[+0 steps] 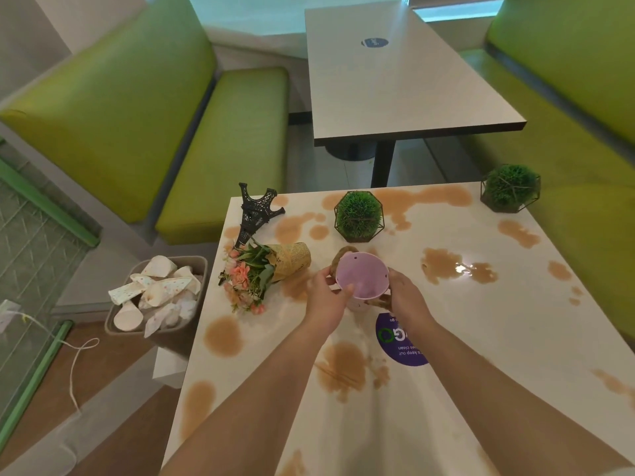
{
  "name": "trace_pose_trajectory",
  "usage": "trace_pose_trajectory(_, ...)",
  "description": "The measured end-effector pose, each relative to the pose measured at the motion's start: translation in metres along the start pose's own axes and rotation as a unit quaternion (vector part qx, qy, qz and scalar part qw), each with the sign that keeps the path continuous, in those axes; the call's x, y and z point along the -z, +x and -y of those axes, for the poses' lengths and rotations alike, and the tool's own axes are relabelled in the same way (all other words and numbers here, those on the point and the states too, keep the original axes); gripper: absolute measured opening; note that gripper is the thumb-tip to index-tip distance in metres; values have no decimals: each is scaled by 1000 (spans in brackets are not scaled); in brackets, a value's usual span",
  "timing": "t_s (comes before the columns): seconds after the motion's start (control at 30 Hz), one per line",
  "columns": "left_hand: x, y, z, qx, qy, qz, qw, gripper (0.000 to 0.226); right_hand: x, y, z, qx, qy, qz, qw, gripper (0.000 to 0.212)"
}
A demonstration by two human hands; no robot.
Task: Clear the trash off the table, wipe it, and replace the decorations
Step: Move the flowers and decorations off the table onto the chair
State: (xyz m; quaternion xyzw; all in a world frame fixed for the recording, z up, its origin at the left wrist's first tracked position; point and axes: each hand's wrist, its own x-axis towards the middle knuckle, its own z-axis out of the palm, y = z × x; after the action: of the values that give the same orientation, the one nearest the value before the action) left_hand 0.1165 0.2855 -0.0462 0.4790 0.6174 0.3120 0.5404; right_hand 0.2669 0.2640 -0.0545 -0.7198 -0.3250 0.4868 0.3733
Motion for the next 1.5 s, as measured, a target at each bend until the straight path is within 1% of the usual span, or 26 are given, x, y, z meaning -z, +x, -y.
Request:
trace_pose_trajectory(0.07, 0, 1, 4, 7, 7, -1, 1000, 58, 3, -19, 22, 25, -41, -8, 999, 38)
trace_pose_trajectory(0.17, 3, 2, 3, 14, 11, -10, 1000, 57, 5, -16, 31, 61, -110, -25, 992, 39)
trace_pose_trajectory(0.2, 4, 3, 1, 16, 14, -13, 1000, 55, 6, -14, 33, 81, -136, -43, 986, 39)
trace_pose_trajectory(0.27, 9, 4, -3, 19, 21, -31, 999, 51, 5, -12, 38, 120, -199, -80, 969, 38)
trace_pose_trajectory(0.33, 22, 6, -6, 5, 32, -70, 997, 43, -3, -10, 47, 169, -253, -98, 948, 36)
trace_pose_trajectory(0.4, 37, 8, -10, -18, 41, -117, 992, 35, -13, -8, 60, 221, -296, -102, 924, 33)
trace_pose_trajectory(0.47, 53, 10, -12, -20, 46, -151, 987, 24, -28, -5, 72, 273, -331, -95, 898, 30)
trace_pose_trajectory(0.53, 65, 11, -10, -3, 55, -163, 985, 16, -46, -2, 85, 326, -366, -83, 867, 30)
trace_pose_trajectory(0.57, 72, 11, -6, 8, 64, -163, 985, 17, -59, 0, 91, 347, -394, -71, 848, 32)
trace_pose_trajectory(0.7, 89, 6, 13, 50, 109, -146, 982, 30, -103, 11, 109, 371, -537, 9, 757, 41)
trace_pose_trajectory(0.77, 94, 7, 21, 75, 125, -133, 980, 35, -120, 21, 114, 368, -578, 43, 727, 48)
trace_pose_trajectory(0.83, 100, 10, 28, 98, 146, -119, 977, 40, -135, 35, 115, 357, -603, 73, 710, 53)
trace_pose_trajectory(0.93, 105, 13, 33, 103, 178, -108, 973, 44, -148, 57, 114, 333, -620, 122, 700, 61)
trace_pose_trajectory(1.07, 109, 15, 33, 103, 216, -105, 965, 41, -158, 72, 111, 307, -638, 184, 682, 83)
trace_pose_trajectory(1.13, 109, 17, 34, 99, 216, -107, 966, 41, -161, 78, 107, 313, -626, 190, 689, 87)
trace_pose_trajectory(1.23, 110, 17, 31, 91, 210, -112, 967, 41, -159, 81, 107, 314, -581, 189, 727, 87)
trace_pose_trajectory(1.3, 112, 17, 28, 83, 209, -111, 968, 40, -154, 77, 113, 305, -536, 190, 764, 82)
trace_pose_trajectory(1.33, 113, 17, 27, 78, 211, -109, 968, 39, -151, 74, 118, 297, -512, 192, 783, 77)
trace_pose_trajectory(1.37, 112, 15, 24, 72, 213, -106, 969, 38, -146, 69, 125, 279, -482, 198, 807, 69)
trace_pose_trajectory(1.43, 113, 12, 19, 65, 207, -108, 970, 34, -137, 63, 135, 244, -386, 222, 861, 53)
trace_pose_trajectory(1.47, 111, 10, 15, 58, 208, -111, 970, 32, -129, 59, 139, 229, -344, 227, 882, 50)
trace_pose_trajectory(1.5, 113, 10, 14, 56, 208, -114, 970, 30, -128, 59, 142, 213, -310, 230, 898, 53)
